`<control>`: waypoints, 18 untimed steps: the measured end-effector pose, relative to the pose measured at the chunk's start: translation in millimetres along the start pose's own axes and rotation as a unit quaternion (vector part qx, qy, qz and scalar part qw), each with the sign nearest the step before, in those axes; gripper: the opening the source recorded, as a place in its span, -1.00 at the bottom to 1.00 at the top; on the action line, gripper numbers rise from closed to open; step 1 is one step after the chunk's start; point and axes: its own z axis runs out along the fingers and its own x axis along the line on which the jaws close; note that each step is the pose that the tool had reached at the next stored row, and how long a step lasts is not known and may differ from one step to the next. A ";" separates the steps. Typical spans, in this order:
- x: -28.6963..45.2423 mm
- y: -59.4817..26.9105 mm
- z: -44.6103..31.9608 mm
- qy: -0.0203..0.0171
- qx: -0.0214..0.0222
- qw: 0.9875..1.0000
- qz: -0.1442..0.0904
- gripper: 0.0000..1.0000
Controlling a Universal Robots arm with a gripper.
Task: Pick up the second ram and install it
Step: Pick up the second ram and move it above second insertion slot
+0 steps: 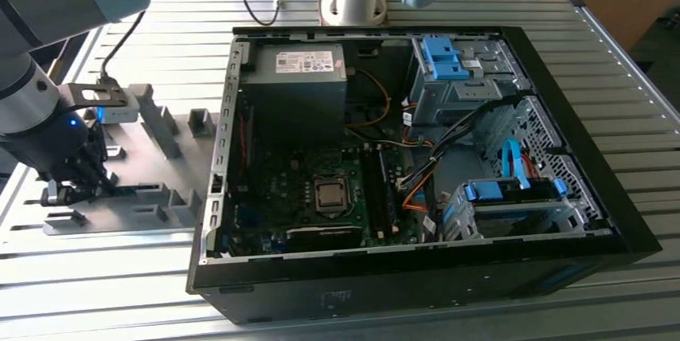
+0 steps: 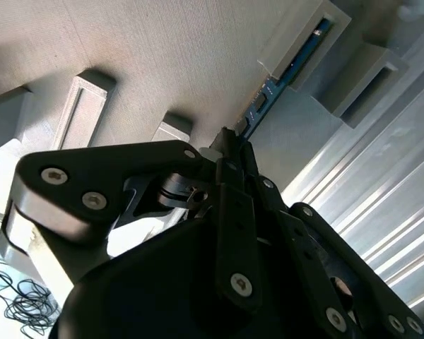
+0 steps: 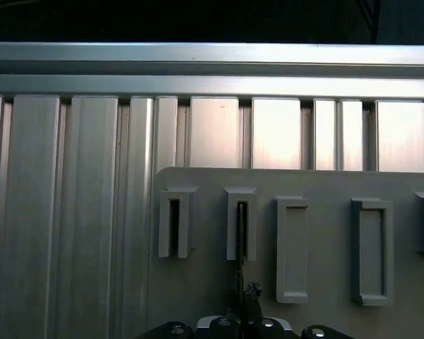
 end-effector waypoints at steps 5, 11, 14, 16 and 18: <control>0.0 0.0 0.0 0.000 0.000 1.000 0.000 -0.73; 0.0 0.1 -3.7 0.000 0.000 1.000 0.000 -0.73; 0.0 0.1 -8.5 0.000 0.000 1.000 0.000 -0.73; -0.1 0.1 -10.8 0.000 0.000 1.000 0.000 -0.73; -0.1 0.2 -13.7 0.000 0.000 1.000 0.000 -0.73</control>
